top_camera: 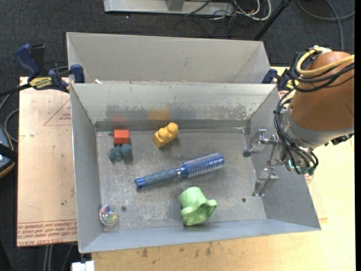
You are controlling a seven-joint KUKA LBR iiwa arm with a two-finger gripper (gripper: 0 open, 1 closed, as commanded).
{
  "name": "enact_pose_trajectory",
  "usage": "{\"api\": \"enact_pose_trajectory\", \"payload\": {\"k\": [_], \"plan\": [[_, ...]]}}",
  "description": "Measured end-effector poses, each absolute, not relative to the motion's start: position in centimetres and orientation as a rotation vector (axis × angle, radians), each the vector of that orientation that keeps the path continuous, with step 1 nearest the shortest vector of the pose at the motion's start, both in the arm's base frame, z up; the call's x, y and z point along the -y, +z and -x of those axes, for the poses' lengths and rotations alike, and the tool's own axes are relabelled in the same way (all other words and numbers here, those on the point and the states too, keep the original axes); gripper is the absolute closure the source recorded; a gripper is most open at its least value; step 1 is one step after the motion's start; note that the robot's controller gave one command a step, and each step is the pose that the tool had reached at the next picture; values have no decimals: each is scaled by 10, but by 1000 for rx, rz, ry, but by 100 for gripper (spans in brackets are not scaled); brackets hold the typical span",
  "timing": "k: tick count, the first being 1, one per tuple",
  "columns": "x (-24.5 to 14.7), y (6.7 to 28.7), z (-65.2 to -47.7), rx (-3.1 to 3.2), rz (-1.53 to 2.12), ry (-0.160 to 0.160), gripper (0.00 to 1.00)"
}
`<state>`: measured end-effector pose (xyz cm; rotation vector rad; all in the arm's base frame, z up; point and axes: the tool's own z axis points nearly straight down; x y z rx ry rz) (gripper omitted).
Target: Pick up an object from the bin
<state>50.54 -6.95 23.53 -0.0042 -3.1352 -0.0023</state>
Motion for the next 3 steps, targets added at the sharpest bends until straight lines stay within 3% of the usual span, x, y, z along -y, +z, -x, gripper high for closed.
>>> {"api": "enact_pose_trajectory", "payload": {"k": [1, 2, 3], "plan": [[10, 73, -551, 3112, -484, 3, 0], [-45, 144, -505, 3110, -479, -6, 0], [-63, 99, -493, 3134, -376, -2, 0]]}}
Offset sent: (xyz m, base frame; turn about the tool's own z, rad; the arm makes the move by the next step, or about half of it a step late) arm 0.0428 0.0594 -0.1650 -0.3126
